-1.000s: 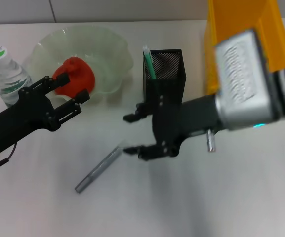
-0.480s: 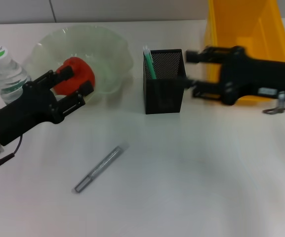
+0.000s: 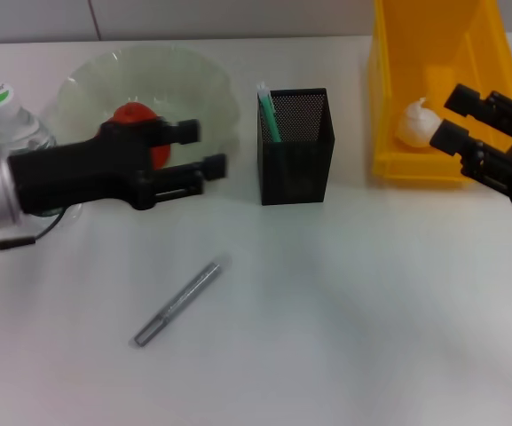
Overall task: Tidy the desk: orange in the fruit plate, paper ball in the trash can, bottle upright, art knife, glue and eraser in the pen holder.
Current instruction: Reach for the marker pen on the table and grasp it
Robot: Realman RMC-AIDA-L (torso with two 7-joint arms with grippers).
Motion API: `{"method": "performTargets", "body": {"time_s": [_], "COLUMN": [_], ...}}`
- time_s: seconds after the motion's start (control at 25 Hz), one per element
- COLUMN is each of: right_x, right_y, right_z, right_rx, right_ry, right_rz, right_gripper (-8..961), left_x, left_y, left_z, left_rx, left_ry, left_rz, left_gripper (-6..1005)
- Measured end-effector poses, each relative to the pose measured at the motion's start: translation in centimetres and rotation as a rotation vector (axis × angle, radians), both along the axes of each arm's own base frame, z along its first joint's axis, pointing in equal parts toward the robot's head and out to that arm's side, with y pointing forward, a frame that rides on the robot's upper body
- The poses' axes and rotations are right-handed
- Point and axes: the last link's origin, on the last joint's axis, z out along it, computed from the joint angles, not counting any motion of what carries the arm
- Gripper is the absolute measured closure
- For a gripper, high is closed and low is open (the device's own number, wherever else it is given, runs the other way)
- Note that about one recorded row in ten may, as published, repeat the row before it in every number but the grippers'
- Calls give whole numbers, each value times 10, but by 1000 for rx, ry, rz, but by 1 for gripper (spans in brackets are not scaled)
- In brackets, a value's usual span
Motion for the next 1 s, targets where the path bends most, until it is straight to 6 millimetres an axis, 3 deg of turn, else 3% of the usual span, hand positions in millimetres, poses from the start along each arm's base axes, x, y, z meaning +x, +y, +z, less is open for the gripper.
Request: {"method": "performTargets", "body": {"time_s": [0.04, 0.2, 0.24, 0.44, 0.64, 0.8, 0.84, 0.96, 1.0], "right_x": [4, 7, 8, 10, 12, 13, 13, 14, 14], "right_y": [-3, -6, -7, -6, -5, -5, -5, -5, -5], "right_z": [-3, -6, -8, -13, -17, -18, -20, -22, -23], "right_rx": [8, 15, 19, 40, 52, 50, 52, 58, 59], "right_ry": [-2, -3, -2, 7, 14, 17, 17, 14, 15], "right_rz": [-8, -11, -13, -18, -31, -36, -38, -38, -39], "right_gripper": [313, 312, 312, 313, 312, 312, 312, 312, 312], "left_x": [29, 45, 67, 117, 134, 136, 139, 139, 129], "left_y": [5, 7, 7, -2, -7, -8, -11, -10, -4], "left_z": [6, 10, 14, 1, -21, -27, -42, -46, -53], "left_rx": [-123, -177, -224, -308, -339, -347, -364, -360, -359], "left_ry": [126, 233, 384, 687, 872, 907, 971, 993, 1012], "left_rz": [-36, -38, -13, 56, 124, 135, 174, 202, 249], "left_gripper": [369, 371, 372, 375, 378, 380, 381, 382, 383]}}
